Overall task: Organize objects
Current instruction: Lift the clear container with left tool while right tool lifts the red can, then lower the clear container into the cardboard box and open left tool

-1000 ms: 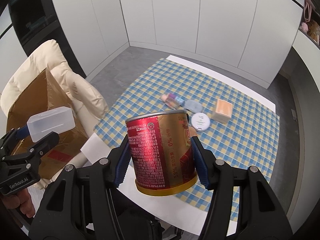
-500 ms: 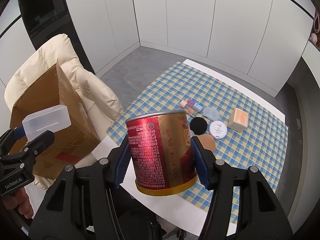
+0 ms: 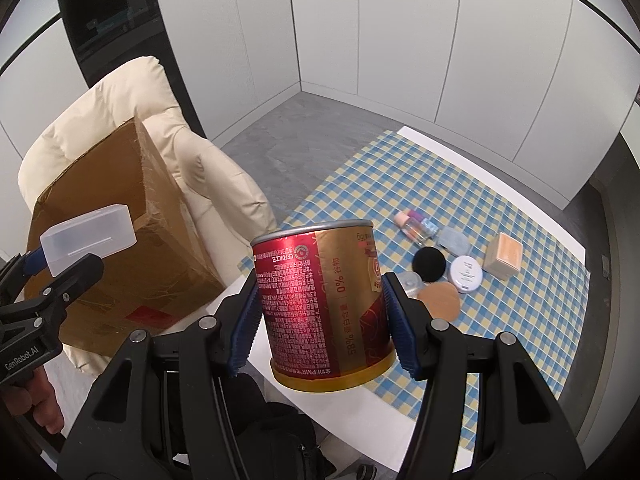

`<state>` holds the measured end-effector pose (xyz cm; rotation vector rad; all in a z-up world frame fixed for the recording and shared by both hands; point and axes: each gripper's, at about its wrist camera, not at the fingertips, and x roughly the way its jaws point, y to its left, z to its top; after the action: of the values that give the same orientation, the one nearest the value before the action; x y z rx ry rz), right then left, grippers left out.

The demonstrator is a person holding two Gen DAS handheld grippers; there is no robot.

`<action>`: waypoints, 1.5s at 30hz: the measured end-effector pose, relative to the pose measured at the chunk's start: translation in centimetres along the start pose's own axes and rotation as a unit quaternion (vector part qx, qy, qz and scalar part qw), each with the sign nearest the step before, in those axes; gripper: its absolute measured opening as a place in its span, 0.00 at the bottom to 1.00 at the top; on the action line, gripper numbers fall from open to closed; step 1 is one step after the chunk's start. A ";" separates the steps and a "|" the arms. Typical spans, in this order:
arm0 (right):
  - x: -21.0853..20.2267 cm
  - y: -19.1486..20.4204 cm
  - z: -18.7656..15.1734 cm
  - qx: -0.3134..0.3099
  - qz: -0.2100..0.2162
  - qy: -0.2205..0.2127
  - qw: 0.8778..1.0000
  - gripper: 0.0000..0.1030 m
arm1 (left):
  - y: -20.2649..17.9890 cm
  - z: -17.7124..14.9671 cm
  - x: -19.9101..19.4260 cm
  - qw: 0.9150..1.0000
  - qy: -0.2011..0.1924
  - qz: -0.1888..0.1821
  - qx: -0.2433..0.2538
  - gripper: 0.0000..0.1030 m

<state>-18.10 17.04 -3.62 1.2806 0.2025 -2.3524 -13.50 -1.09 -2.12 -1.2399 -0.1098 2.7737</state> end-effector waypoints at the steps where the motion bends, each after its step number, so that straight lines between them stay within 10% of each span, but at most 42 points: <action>1: 0.0 0.3 0.1 -0.002 0.001 0.000 1.000 0.58 | 0.2 0.0 0.0 1.000 0.000 0.002 -0.002 0.82; 31: 1.3 11.6 1.8 -0.079 0.048 -0.005 0.996 0.58 | 10.3 -1.9 -2.2 0.995 0.014 0.086 -0.055 0.82; 45: 2.0 16.8 2.2 -0.116 0.076 -0.004 0.990 0.58 | 14.1 -3.5 -3.4 0.992 0.023 0.098 -0.079 0.64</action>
<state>-13.02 0.74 -2.64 1.1345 0.3522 -2.1346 -9.51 -15.39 -3.44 -1.4238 -0.2197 2.9506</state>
